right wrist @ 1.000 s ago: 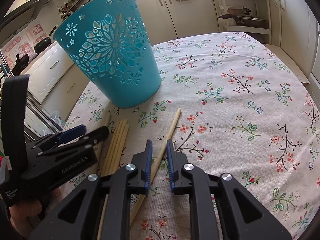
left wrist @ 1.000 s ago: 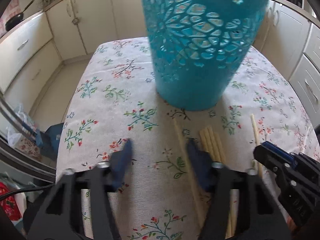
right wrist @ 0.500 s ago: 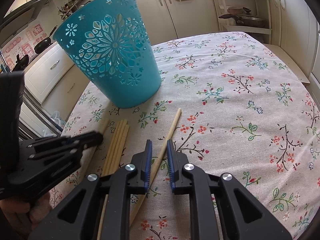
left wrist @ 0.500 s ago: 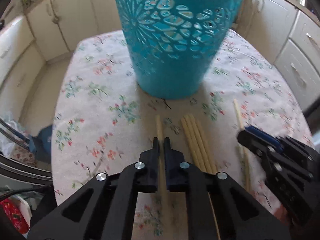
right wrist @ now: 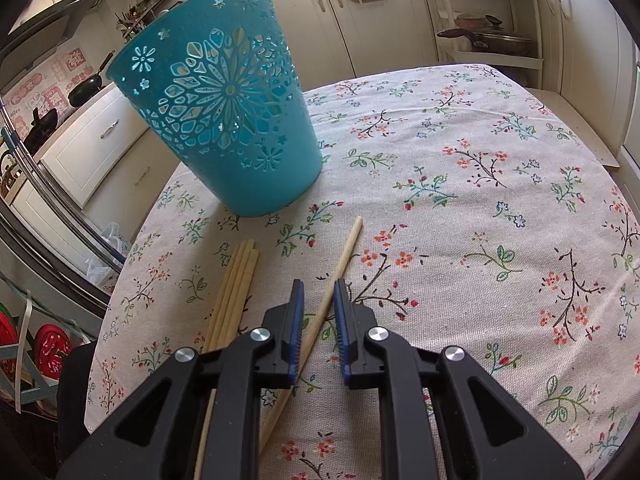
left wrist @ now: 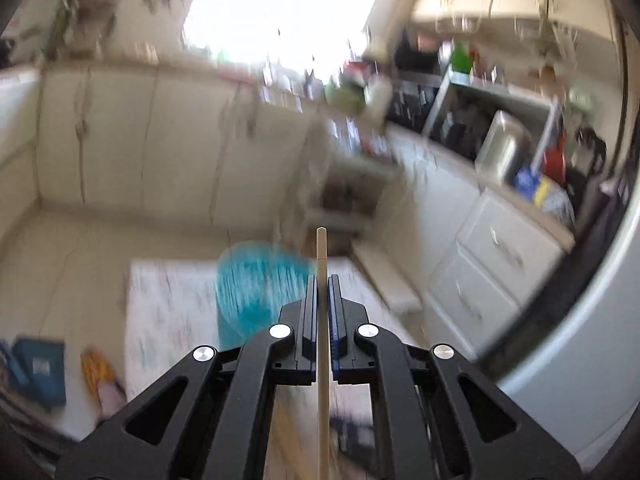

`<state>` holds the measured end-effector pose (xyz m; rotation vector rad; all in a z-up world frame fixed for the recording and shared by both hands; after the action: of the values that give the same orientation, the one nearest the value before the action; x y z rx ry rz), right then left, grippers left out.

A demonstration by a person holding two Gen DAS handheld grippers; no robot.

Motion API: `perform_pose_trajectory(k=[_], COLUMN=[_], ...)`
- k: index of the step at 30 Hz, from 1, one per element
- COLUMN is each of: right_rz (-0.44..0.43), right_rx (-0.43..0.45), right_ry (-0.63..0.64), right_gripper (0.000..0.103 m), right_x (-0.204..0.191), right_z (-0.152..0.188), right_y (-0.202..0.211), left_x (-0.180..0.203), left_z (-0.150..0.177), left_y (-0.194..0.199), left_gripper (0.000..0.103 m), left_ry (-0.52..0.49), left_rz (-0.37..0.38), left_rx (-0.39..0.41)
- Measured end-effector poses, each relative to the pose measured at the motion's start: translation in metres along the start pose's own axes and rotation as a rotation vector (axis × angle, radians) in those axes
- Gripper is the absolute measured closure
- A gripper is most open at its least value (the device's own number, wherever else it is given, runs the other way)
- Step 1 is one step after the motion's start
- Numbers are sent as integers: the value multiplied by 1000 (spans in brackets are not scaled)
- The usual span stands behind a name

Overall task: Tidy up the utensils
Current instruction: 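Raise the chopstick over the teal cup and release it with the left gripper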

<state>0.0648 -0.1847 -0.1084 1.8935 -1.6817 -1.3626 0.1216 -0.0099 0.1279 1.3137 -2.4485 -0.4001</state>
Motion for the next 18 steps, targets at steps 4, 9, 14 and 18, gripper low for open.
perform_pose_trajectory(k=[4, 9, 14, 18], right_rz=[1, 3, 0, -2], right_rx=[1, 2, 2, 2], right_ry=[3, 10, 8, 7], right_gripper=[87, 86, 86, 86], right_x=[0, -1, -1, -1], right_z=[0, 0, 0, 1], right_y=[0, 0, 0, 0], left_x=[-5, -17, -20, -25], left_z=[-43, -69, -52, -25], left_y=[-15, -52, -106, -125], left_gripper=[98, 98, 98, 98], left_ry=[23, 16, -16, -24], left_rz=[-121, -310, -402, -409], left_rx=[116, 227, 170, 105])
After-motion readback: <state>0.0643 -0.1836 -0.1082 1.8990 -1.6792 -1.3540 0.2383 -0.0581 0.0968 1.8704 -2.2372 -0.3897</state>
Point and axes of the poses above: each gripper's, at about its wrist camera, not at the fingertips, and y roughly against the way its jaws point, x to its right, z to its underside, the point moved 4 cm from there along -y, roughly the way its jaws point, and after that the axes turned 11 degrees about -y, right-handed, at the moved point
